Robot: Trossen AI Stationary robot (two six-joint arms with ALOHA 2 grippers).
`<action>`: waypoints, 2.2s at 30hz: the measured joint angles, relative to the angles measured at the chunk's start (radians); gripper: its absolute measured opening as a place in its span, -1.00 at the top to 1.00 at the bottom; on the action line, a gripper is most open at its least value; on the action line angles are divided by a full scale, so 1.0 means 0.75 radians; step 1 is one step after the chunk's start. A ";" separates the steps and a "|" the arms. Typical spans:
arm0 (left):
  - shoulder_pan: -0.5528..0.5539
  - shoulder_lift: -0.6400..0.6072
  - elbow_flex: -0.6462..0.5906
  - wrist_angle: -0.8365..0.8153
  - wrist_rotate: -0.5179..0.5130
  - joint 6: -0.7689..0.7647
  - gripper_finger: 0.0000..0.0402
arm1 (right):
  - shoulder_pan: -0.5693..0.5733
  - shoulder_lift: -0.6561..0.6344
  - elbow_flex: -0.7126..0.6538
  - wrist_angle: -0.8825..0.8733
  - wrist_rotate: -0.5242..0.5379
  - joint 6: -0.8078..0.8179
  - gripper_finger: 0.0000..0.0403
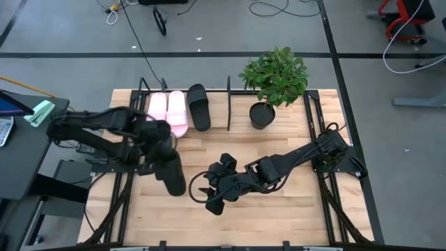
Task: Pick and place slides into the shelf
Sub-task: Put the black slide on the shelf
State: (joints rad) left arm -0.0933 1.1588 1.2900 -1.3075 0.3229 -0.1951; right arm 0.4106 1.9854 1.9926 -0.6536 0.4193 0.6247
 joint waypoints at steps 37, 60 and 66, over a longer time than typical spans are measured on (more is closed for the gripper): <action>0.983 0.765 0.990 -0.210 0.376 1.004 0.95 | 0.025 0.003 -0.001 -0.212 0.080 0.234 -0.11; 1.135 0.913 1.040 -0.350 0.680 0.868 0.95 | -0.174 0.003 -0.001 -0.553 0.383 -0.869 -0.11; 1.193 0.913 1.040 -0.351 0.763 0.888 0.95 | -0.220 0.003 -0.001 -0.616 0.381 -1.247 -0.11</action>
State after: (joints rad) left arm 0.8015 1.8439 2.0701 -1.5707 0.8954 0.4711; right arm 0.2453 1.9873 1.9923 -1.1156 0.7050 -0.3105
